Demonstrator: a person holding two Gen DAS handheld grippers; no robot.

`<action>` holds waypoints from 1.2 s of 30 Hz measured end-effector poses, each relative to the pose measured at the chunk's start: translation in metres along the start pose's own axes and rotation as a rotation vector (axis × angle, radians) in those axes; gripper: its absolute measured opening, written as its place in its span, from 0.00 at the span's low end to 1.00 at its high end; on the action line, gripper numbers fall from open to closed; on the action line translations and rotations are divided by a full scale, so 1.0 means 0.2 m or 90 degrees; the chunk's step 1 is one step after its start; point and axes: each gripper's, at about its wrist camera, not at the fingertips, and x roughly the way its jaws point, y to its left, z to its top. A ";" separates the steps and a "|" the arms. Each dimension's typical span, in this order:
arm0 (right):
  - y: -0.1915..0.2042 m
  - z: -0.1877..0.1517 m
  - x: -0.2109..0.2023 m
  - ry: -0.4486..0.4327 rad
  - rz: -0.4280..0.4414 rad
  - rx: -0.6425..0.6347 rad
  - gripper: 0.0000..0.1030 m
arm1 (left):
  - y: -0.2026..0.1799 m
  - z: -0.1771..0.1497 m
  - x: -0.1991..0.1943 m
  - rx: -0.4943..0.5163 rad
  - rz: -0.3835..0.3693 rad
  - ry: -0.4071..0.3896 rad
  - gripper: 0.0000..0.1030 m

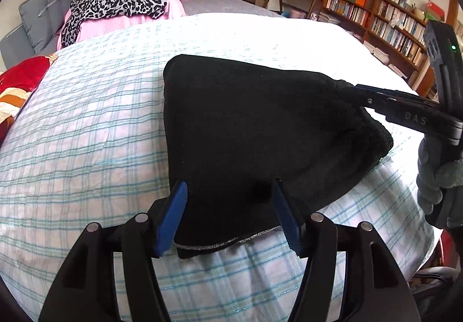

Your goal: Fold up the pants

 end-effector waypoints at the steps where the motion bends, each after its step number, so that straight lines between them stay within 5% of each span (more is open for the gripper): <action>1: -0.02 0.01 0.05 0.010 -0.005 0.009 0.45 | 0.00 0.00 0.02 0.002 0.004 0.006 0.59; 5: -0.09 -0.04 0.27 0.058 -0.004 0.034 0.45 | 0.00 -0.03 0.10 0.013 0.016 0.026 0.63; 16: -0.03 -0.04 0.21 0.035 -0.019 0.022 0.47 | 0.04 0.00 0.10 -0.026 0.041 0.040 0.78; 20: 0.01 -0.06 0.03 -0.014 -0.022 0.026 0.76 | 0.02 0.02 0.05 -0.030 0.048 0.029 0.82; 25: 0.03 -0.14 -0.15 -0.033 -0.026 0.027 0.80 | -0.02 0.03 -0.03 -0.023 0.058 0.006 0.83; 36: -0.03 -0.36 0.01 0.072 -0.077 0.035 0.80 | -0.01 -0.06 0.04 -0.045 0.067 0.040 0.83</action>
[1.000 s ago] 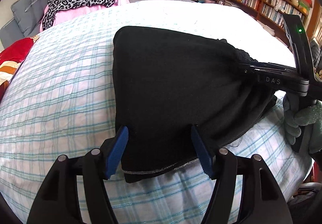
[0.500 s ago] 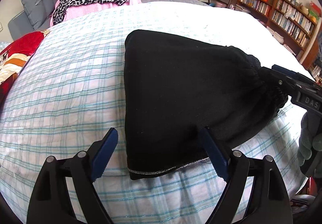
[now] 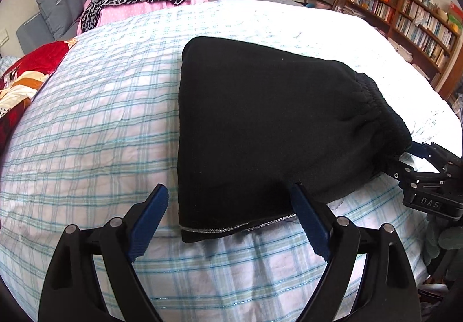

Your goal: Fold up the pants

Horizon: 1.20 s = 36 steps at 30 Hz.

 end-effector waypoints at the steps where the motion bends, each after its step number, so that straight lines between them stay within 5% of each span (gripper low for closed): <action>1: 0.00 0.00 0.01 0.001 -0.002 0.001 0.81 | 0.01 -0.01 0.01 -0.007 -0.001 0.006 0.83; 10: -0.01 -0.03 -0.24 -0.069 0.016 0.027 0.84 | 0.04 -0.03 -0.13 -0.031 -0.005 -0.036 0.86; 14: -0.04 -0.02 -0.30 -0.085 0.043 0.058 0.93 | 0.04 0.01 -0.21 -0.038 -0.008 -0.062 0.91; 23: -0.16 0.12 -0.11 -0.047 0.082 0.131 0.93 | 0.20 0.14 -0.04 -0.106 -0.052 -0.019 0.91; 36: -0.30 0.26 0.25 0.053 0.191 0.227 0.93 | 0.42 0.35 0.33 -0.222 -0.219 0.065 0.91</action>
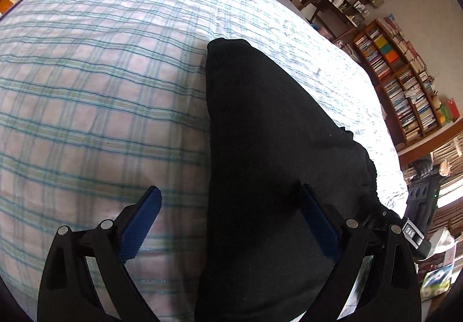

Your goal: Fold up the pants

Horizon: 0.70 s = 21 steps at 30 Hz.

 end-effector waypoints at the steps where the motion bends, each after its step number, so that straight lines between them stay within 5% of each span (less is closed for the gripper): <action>1: -0.01 0.00 0.01 0.001 0.006 0.003 0.93 | 0.00 0.01 0.02 0.000 -0.006 0.006 0.91; 7: -0.01 0.03 0.06 0.019 0.050 -0.004 0.78 | -0.04 0.00 0.08 0.030 -0.031 0.022 0.91; 10: -0.01 0.03 0.06 0.026 0.070 0.002 0.69 | -0.08 -0.01 0.12 0.037 -0.084 0.050 0.64; 12: -0.01 0.04 0.07 0.029 0.081 0.007 0.59 | -0.10 -0.01 0.12 0.038 -0.071 0.045 0.63; 16: 0.00 0.03 0.04 0.022 0.094 0.000 0.44 | -0.11 -0.01 0.07 0.030 -0.078 0.030 0.40; 21: 0.11 0.04 -0.04 -0.009 0.074 -0.043 0.39 | -0.19 -0.03 -0.02 0.073 -0.058 -0.003 0.27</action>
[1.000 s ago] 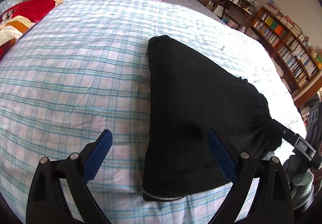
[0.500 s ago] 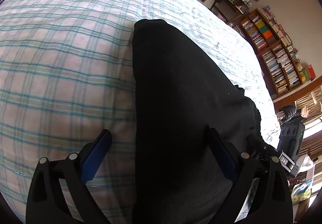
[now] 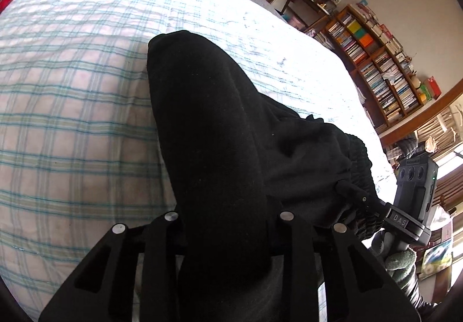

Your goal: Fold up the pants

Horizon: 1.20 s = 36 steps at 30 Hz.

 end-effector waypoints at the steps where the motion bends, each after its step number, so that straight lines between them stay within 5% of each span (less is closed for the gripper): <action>1: 0.03 0.01 -0.02 -0.008 0.001 -0.008 0.38 | -0.01 0.00 -0.02 0.002 -0.001 -0.008 0.27; 13: 0.39 0.15 -0.01 -0.034 0.043 -0.088 0.38 | 0.09 0.05 -0.40 -0.004 0.034 -0.107 0.26; 26: 1.04 0.28 0.60 0.029 0.109 -0.166 0.38 | 0.74 0.11 -0.83 -0.083 0.132 -0.179 0.26; 36: 1.25 0.42 0.91 0.040 0.112 -0.189 0.38 | 1.01 0.29 -0.85 -0.110 0.139 -0.189 0.26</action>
